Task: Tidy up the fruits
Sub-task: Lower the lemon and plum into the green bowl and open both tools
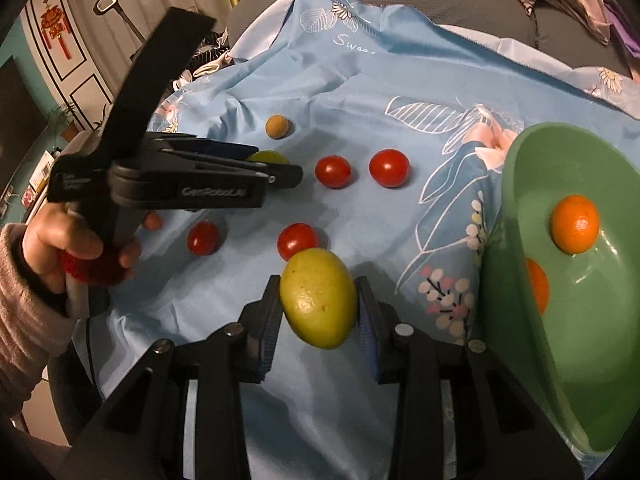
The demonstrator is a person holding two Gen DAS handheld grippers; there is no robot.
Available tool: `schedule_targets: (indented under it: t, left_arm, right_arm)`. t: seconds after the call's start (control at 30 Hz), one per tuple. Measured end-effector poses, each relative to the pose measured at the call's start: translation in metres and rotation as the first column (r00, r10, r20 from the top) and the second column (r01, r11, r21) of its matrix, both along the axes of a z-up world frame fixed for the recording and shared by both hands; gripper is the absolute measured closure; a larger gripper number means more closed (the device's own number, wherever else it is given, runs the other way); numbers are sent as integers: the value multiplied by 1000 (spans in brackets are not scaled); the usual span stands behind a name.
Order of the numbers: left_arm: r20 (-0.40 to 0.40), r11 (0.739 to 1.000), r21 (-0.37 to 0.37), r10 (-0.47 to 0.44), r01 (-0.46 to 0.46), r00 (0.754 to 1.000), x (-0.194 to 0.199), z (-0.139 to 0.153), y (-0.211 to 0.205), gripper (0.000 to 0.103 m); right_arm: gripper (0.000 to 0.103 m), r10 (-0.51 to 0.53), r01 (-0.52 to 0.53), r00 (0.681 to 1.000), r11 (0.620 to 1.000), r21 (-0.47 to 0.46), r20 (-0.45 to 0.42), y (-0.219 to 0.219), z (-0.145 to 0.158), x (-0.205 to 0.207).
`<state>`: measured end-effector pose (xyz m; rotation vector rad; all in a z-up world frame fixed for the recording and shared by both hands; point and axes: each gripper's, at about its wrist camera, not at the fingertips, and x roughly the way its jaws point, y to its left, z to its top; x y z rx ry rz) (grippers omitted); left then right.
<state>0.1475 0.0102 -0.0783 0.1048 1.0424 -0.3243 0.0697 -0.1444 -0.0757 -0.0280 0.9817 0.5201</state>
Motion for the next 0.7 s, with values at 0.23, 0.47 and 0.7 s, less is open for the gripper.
schedule_targets:
  t: [0.23, 0.47, 0.7]
  left_arm:
    - [-10, 1000, 11, -8, 8, 1000, -3, -6, 1, 59]
    - [89, 998, -28, -49, 51, 995, -33, 25, 1, 59]
    - [122, 995, -65, -68, 77, 990, -79, 57, -8, 59]
  right_arm:
    - [67, -18, 18, 1000, 1000, 17, -4, -1, -2, 6]
    - [67, -40, 39, 999, 999, 35, 14, -7, 7, 0]
    - [67, -64, 62, 997, 996, 59, 44, -13, 25, -22]
